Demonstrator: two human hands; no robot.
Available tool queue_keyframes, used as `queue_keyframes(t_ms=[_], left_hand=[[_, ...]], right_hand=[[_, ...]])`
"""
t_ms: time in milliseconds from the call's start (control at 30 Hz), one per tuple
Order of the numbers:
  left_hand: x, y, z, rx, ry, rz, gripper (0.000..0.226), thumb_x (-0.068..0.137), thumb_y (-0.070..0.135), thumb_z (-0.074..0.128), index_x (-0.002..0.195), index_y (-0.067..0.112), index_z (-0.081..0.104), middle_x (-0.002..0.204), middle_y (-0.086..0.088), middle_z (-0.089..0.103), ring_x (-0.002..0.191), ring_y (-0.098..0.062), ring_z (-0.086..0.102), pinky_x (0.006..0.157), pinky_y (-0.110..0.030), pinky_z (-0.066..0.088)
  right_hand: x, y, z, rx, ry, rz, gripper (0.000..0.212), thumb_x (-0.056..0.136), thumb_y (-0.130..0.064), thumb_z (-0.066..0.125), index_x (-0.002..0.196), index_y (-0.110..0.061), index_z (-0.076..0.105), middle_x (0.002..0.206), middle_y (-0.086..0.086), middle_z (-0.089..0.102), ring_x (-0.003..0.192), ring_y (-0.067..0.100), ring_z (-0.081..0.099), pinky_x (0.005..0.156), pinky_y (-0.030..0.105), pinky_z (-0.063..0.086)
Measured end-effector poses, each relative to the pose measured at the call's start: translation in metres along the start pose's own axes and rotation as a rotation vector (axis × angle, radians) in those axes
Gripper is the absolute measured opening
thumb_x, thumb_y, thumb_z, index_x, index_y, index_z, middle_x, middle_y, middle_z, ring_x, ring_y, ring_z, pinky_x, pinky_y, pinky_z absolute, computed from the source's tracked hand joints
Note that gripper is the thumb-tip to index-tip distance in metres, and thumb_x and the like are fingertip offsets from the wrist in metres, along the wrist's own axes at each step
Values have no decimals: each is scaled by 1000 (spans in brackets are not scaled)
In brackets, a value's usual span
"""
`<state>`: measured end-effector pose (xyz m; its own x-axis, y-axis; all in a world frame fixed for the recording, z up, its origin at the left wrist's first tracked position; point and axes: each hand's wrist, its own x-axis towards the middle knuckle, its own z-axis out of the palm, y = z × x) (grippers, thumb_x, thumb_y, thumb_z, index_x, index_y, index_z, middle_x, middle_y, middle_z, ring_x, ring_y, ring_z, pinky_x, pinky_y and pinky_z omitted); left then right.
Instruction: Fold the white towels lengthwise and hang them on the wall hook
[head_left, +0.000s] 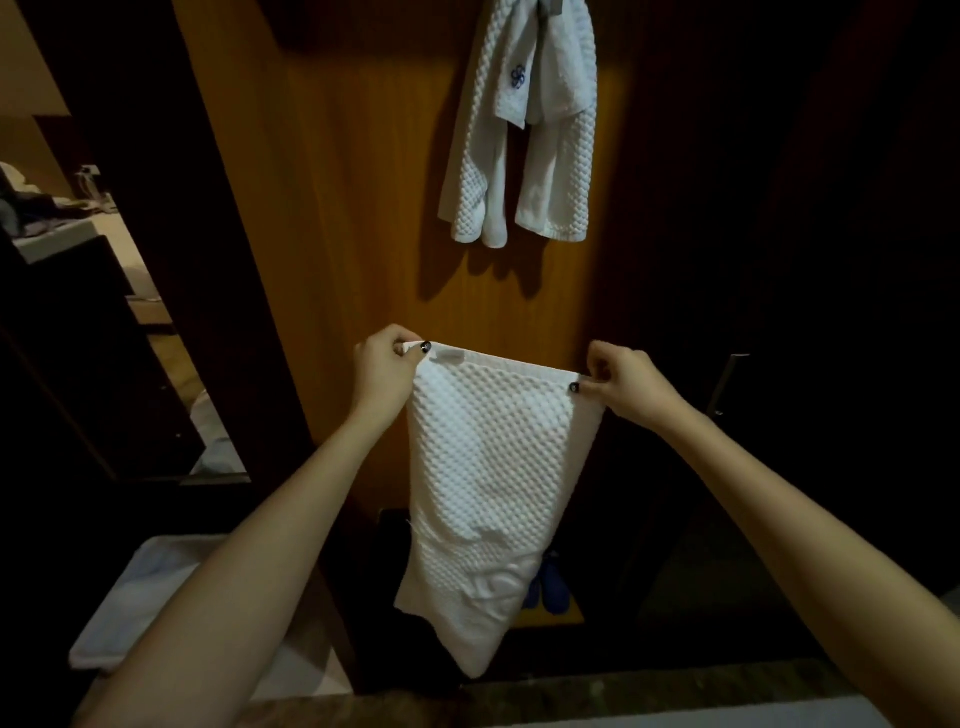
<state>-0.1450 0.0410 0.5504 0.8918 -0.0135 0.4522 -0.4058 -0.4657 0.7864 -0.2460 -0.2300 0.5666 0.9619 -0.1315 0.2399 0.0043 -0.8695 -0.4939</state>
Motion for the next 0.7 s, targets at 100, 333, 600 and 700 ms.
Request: queue_keyframes(t_ms=[100, 333, 600, 700], left_hand=[[-8, -2, 12, 10, -4, -96, 1, 82, 8, 70, 83, 8, 71, 82, -1, 68, 77, -13, 59, 66, -23, 43], [-20, 1, 6, -189, -73, -131, 6, 84, 10, 70, 82, 14, 68, 81, 2, 67, 77, -7, 62, 62, -12, 43], [-23, 30, -14, -416, -173, -46, 3, 84, 2, 69, 85, 4, 67, 77, 1, 67, 66, 6, 62, 63, -10, 47], [-21, 41, -16, -497, -206, -44, 5, 83, -1, 69, 87, 0, 67, 76, -1, 67, 64, 5, 63, 61, -10, 47]], right_hand=[[-7, -10, 20, 94, -95, 44, 24, 85, -8, 67, 101, -20, 54, 89, -9, 56, 65, 6, 51, 47, 11, 36], [-20, -48, 38, 833, -312, 137, 16, 92, 4, 59, 103, 12, 67, 76, 12, 72, 61, 15, 69, 58, 19, 55], [-11, -97, 16, 480, -277, -194, 5, 86, -7, 70, 91, -5, 72, 79, 0, 76, 75, 4, 71, 72, 18, 51], [-10, -112, 14, 338, -100, -327, 15, 89, -19, 69, 81, -7, 73, 67, -3, 69, 59, 1, 60, 58, 10, 40]])
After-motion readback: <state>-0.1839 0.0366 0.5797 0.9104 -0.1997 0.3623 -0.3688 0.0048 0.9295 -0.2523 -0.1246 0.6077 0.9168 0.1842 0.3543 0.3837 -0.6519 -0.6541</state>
